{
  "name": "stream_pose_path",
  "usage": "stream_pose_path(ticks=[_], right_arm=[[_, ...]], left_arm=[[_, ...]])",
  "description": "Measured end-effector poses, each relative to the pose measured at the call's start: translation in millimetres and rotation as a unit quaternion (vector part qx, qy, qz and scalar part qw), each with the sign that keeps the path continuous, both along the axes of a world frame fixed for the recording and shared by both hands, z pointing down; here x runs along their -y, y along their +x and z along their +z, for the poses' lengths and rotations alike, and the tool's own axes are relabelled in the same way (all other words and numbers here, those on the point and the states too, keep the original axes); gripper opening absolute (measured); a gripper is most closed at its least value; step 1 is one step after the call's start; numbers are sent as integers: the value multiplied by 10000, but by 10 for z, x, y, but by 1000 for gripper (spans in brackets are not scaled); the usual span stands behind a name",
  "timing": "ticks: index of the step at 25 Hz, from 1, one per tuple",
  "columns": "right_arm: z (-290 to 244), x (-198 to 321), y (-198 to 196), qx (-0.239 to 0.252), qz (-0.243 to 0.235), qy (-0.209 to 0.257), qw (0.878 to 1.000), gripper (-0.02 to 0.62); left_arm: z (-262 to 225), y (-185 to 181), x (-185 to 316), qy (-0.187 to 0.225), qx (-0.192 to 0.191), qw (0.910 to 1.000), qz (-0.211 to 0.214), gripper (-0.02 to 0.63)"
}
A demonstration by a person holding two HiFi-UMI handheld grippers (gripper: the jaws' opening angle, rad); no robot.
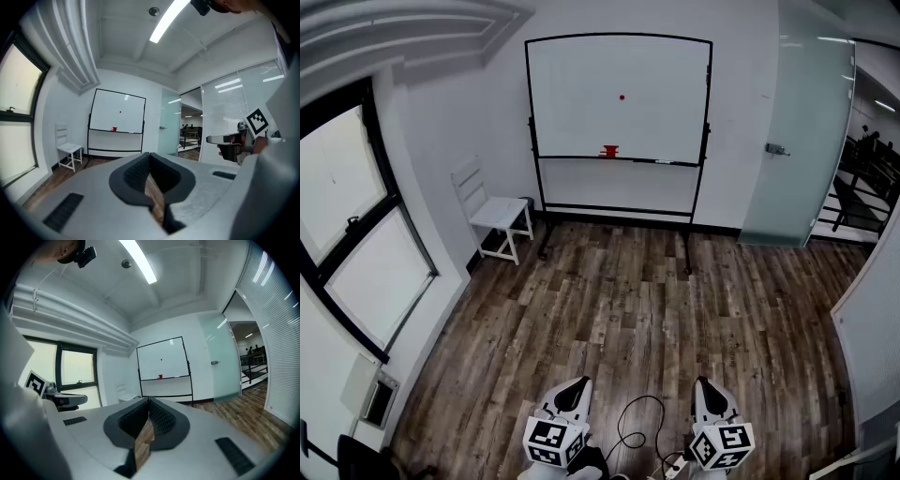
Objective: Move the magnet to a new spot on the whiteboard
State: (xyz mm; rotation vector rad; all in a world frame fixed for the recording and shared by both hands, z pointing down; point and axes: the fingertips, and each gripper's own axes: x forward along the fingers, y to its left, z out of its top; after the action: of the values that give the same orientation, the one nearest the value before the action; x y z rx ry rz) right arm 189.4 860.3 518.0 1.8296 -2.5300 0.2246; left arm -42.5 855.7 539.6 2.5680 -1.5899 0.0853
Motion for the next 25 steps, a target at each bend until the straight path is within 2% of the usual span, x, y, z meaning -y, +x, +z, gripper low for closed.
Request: stream_pose_path(ticks=[8, 15, 25], right_arm=[[-59, -276, 6, -12, -29, 83, 10000, 28], [-22, -424, 96, 55, 93, 11, 9999, 28], [184, -244, -45, 118, -12, -214, 9997, 28]], left_arm=[[-17, -47, -241, 12, 3, 10000, -96, 9], [-11, 0, -345, 27, 102, 9999, 1, 9], [157, -17, -186, -119, 185, 9997, 76, 9]])
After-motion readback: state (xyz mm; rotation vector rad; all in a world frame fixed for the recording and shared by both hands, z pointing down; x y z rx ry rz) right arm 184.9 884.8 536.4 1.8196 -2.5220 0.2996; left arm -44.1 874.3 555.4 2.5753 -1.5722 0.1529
